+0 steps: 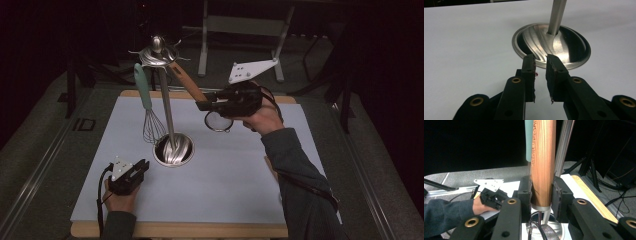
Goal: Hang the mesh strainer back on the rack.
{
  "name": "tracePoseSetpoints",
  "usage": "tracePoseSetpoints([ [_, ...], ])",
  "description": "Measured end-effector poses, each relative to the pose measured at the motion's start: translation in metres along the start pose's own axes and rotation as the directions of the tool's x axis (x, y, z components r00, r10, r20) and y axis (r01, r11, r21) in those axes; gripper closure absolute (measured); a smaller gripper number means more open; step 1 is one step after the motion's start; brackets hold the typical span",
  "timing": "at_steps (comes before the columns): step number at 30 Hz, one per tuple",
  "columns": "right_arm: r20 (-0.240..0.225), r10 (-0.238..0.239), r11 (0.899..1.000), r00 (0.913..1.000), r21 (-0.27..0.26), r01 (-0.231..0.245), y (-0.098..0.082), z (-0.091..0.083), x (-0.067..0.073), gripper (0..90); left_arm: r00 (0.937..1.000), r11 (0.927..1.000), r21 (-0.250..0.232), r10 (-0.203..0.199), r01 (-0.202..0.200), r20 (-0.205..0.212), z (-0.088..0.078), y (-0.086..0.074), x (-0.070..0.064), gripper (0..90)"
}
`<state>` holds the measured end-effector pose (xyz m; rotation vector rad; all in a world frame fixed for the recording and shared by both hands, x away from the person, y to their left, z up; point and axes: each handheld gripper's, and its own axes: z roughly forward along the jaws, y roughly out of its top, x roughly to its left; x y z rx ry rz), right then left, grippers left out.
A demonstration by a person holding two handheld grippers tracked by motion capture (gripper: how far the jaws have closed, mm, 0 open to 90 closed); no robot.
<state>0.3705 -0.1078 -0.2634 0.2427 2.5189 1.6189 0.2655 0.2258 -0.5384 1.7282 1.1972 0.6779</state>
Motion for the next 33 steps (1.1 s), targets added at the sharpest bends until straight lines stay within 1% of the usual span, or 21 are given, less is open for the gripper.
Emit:
tracePoseSetpoints([
  [3, -0.001, 0.001, 1.0, 1.0, -0.003, -0.001, 0.001, 0.002, 0.0, 71.7, 1.0, 1.0, 0.0, -0.001, 0.001, 0.0, 0.0, 0.0, 0.0, 77.2],
  [5, -0.01, 0.004, 1.0, 0.9999, -0.008, -0.004, 0.002, 0.004, 0.001, 71.7, 1.0, 1.0, 0.0, -0.001, 0.001, 0.0, 0.0, 0.0, 0.0, 77.2],
  [8, -0.02, -0.006, 1.0, 0.9998, -0.012, 0.006, 0.003, 0.007, 0.003, 71.6, 1.0, 1.0, -0.001, -0.003, 0.003, 0.001, 0.0, 0.0, 0.0, 77.1],
  [10, -0.018, -0.012, 1.0, 0.9998, -0.008, 0.012, 0.003, 0.008, 0.005, 71.6, 1.0, 1.0, -0.001, -0.003, 0.003, 0.001, 0.0, 0.0, 0.0, 77.0],
  [15, -0.034, -0.02, 1.0, 0.9992, 0.003, 0.02, 0.004, 0.012, 0.007, 71.6, 1.0, 1.0, 0.0, -0.002, 0.002, 0.0, 0.0, 0.0, 0.0, 77.0],
  [19, -0.032, -0.02, 1.0, 0.9993, 0.01, 0.02, 0.005, 0.015, 0.006, 71.6, 1.0, 1.0, 0.0, 0.0, 0.0, 0.001, 0.0, 0.0, 0.0, 77.0],
  [23, -0.038, -0.01, 1.0, 0.9992, 0.018, 0.01, 0.004, 0.019, 0.004, 71.7, 1.0, 1.0, 0.0, 0.0, 0.0, 0.001, 0.0, 0.0, 0.0, 77.0],
  [27, -0.045, -0.013, 1.0, 0.9989, 0.018, 0.014, 0.004, 0.021, 0.005, 71.7, 1.0, 1.0, -0.001, 0.0, 0.0, 0.001, 0.0, 0.0, 0.0, 77.0],
  [30, -0.05, -0.011, 1.0, 0.9987, 0.021, 0.012, 0.004, 0.021, 0.004, 71.7, 1.0, 1.0, -0.002, 0.0, 0.0, 0.001, 0.0, 0.0, 0.0, 77.0],
  [31, -0.055, -0.019, 0.999, 0.9983, 0.025, 0.02, 0.003, 0.021, 0.004, 71.7, 1.0, 1.0, -0.002, 0.0, 0.0, 0.001, 0.0, 0.0, 0.0, 77.0],
  [33, -0.051, -0.015, 1.0, 0.9986, 0.024, 0.017, 0.003, 0.021, 0.004, 71.7, 1.0, 1.0, 0.0, 0.002, -0.002, 0.001, 0.0, 0.0, 0.0, 77.0],
])
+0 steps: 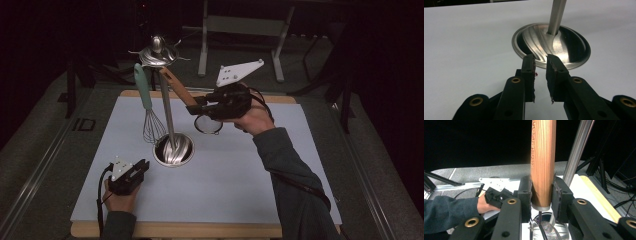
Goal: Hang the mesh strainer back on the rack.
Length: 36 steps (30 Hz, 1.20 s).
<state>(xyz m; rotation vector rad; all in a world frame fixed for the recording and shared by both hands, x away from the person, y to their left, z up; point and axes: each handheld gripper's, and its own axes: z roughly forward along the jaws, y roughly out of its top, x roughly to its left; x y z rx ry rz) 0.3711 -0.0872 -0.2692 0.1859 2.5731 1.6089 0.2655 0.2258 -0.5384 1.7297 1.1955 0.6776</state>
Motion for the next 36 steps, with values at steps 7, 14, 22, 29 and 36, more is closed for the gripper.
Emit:
tracePoseSetpoints([
  [7, 0.003, 0.028, 0.999, 0.9996, 0.021, -0.028, 0.001, 0.002, -0.005, 71.5, 1.0, 1.0, 0.0, -0.001, 0.001, 0.0, 0.0, 0.0, 0.0, 77.0],
  [14, 0.038, 0.087, 0.996, 0.9955, 0.028, -0.088, 0.001, 0.01, -0.011, 70.5, 1.0, 1.0, -0.002, -0.001, 0.001, 0.001, 0.0, 0.0, 0.0, 76.9],
  [22, 0.077, 0.133, 0.99, 0.9881, 0.037, -0.136, 0.001, 0.022, -0.013, 68.4, 1.0, 1.0, -0.005, -0.001, 0.001, -0.001, 0.0, 0.0, 0.0, 76.8],
  [29, 0.106, 0.149, 0.987, 0.9832, 0.049, -0.155, 0.003, 0.028, -0.013, 67.0, 1.0, 1.0, -0.005, -0.002, 0.002, -0.001, 0.0, 0.0, 0.0, 76.8],
  [36, 0.132, 0.143, 0.986, 0.9809, 0.063, -0.153, 0.004, 0.033, -0.011, 64.3, 1.0, 1.0, -0.005, 0.0, 0.0, -0.002, 0.0, 0.0, 0.0, 76.8],
])
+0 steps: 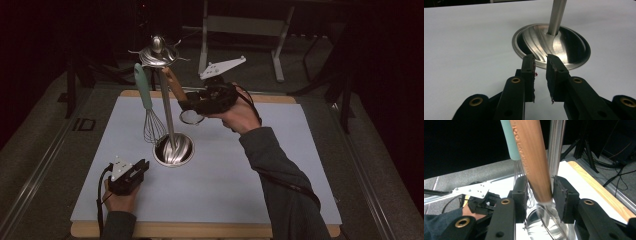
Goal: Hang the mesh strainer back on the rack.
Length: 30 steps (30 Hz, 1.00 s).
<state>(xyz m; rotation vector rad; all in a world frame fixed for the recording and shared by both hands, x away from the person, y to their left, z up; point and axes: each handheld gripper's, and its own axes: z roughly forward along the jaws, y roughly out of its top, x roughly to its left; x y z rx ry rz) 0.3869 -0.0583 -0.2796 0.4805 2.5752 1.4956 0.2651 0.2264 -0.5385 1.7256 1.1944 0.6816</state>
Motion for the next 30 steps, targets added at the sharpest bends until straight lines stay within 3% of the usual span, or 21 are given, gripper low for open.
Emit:
tracePoseSetpoints([
  [12, 0.005, -0.01, 1.0, 0.9999, 0.009, 0.01, -0.002, -0.003, 0.0, 65.2, 1.0, 1.0, -0.002, -0.001, 0.001, 0.0, 0.0, 0.0, 0.0, 76.9],
  [24, 0.049, -0.054, 0.995, 0.9973, 0.085, 0.05, -0.017, -0.011, -0.007, 69.0, 1.0, 1.0, 0.001, -0.005, 0.005, -0.001, 0.001, 0.0, 0.0, 76.8],
  [30, 0.069, -0.049, 0.993, 0.9964, 0.107, 0.041, -0.028, -0.016, -0.012, 69.2, 1.0, 1.0, 0.005, -0.006, 0.006, 0.0, 0.001, 0.0, 0.0, 76.8],
])
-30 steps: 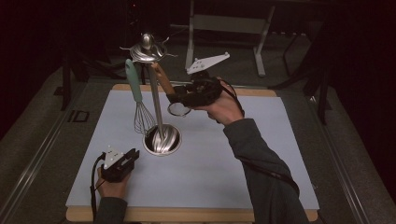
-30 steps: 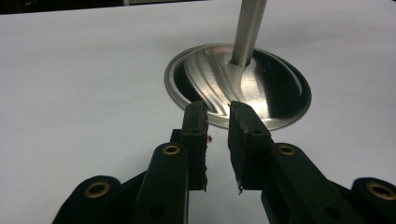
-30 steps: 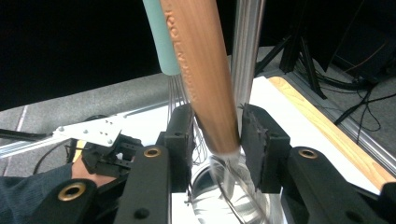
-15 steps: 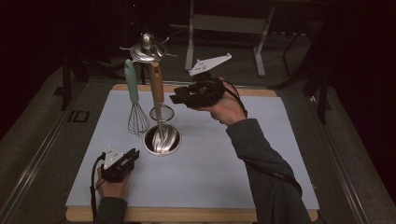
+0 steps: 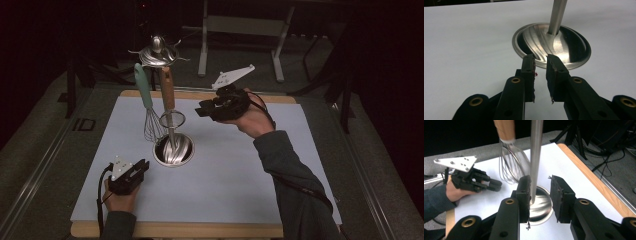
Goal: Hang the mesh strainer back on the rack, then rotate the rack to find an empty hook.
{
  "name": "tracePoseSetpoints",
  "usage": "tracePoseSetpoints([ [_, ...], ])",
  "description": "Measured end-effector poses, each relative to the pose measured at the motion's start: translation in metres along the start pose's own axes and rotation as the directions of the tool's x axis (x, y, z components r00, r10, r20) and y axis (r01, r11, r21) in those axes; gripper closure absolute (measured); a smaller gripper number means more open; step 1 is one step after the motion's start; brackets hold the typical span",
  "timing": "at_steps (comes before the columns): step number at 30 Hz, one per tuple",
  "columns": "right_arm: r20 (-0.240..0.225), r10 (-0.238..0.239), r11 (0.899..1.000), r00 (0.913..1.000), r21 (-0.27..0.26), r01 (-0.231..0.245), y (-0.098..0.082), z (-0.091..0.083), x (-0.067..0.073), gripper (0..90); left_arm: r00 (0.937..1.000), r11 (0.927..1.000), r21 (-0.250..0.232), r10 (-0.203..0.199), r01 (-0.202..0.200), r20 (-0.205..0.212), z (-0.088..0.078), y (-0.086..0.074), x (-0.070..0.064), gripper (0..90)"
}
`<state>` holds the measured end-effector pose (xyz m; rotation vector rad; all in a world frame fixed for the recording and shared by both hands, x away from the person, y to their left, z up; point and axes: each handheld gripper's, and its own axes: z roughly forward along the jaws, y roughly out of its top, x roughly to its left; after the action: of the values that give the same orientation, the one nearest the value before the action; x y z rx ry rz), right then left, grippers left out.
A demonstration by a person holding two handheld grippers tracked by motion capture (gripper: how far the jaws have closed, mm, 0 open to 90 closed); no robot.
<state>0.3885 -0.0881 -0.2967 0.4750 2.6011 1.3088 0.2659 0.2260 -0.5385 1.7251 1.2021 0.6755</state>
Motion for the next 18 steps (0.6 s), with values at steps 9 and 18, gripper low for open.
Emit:
tracePoseSetpoints([
  [9, 0.029, -0.002, 0.998, 0.9996, 0.07, 0.0, -0.02, -0.003, -0.008, 69.2, 1.0, 1.0, 0.0, 0.0, 0.0, 0.0, 0.0, 0.0, 0.0, 76.8],
  [18, 0.049, 0.0, 0.992, 0.9988, 0.129, -0.006, -0.044, -0.005, -0.014, 69.1, 0.9998, 0.9996, -0.021, -0.02, 0.02, 0.001, -0.002, 0.0, 0.002, 77.7],
])
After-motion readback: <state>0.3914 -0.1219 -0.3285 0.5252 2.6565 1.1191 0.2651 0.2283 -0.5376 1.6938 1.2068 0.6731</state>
